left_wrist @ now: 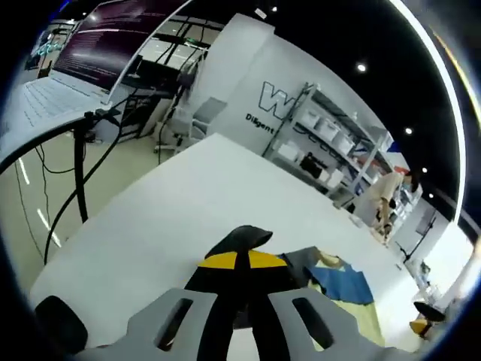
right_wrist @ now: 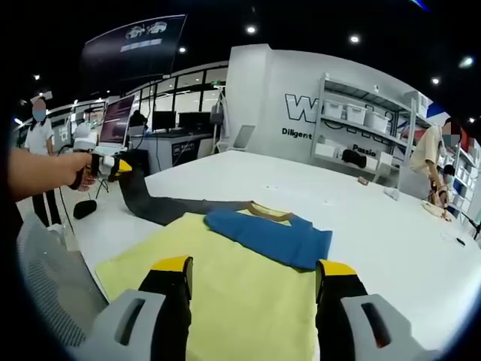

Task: Fold the garment on the visible template until the final outline fits inside the template.

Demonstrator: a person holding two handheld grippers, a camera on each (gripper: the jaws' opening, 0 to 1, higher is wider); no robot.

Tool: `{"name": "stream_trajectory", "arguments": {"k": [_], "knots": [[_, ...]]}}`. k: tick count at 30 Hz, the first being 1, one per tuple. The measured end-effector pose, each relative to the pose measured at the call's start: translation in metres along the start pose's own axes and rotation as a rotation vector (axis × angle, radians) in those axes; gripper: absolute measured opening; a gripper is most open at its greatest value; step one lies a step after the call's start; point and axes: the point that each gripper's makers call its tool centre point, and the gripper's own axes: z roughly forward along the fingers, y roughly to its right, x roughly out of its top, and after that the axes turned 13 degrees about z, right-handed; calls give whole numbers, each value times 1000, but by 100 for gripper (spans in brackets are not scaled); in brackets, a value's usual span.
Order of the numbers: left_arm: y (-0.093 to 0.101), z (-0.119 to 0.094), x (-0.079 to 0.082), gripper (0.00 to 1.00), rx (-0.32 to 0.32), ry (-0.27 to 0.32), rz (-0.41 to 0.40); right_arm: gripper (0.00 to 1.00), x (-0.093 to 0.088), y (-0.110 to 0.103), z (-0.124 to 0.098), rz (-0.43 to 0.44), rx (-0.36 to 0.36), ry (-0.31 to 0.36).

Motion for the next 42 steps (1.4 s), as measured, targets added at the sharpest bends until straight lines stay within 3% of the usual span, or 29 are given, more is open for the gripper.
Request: {"name": "stream_trajectory", "arguments": {"k": [8,11,14,22,27,34,42], "knots": [[50,26,30,0,-95,49,-7,67,3,3,-1,10,-11,13],[58,33,42,0,-108,65,7,68,3,4,-1,10,-12,16],[69,42,70,0,-127,108,20,71,4,4,-1,12,-14,18],[89,52,118,0,-165,183,52,86,-2,3,1,42,-12,-9],[98,58,136,0,-180,208,72,91,-4,1,-1,46,-11,-17],[119,59,140,0,-220,221,79,92,-8,-2,-11,48,-9,-29],[162,73,113,0,-296,167,102,90,-8,2,-10,57,-21,-28]]}}
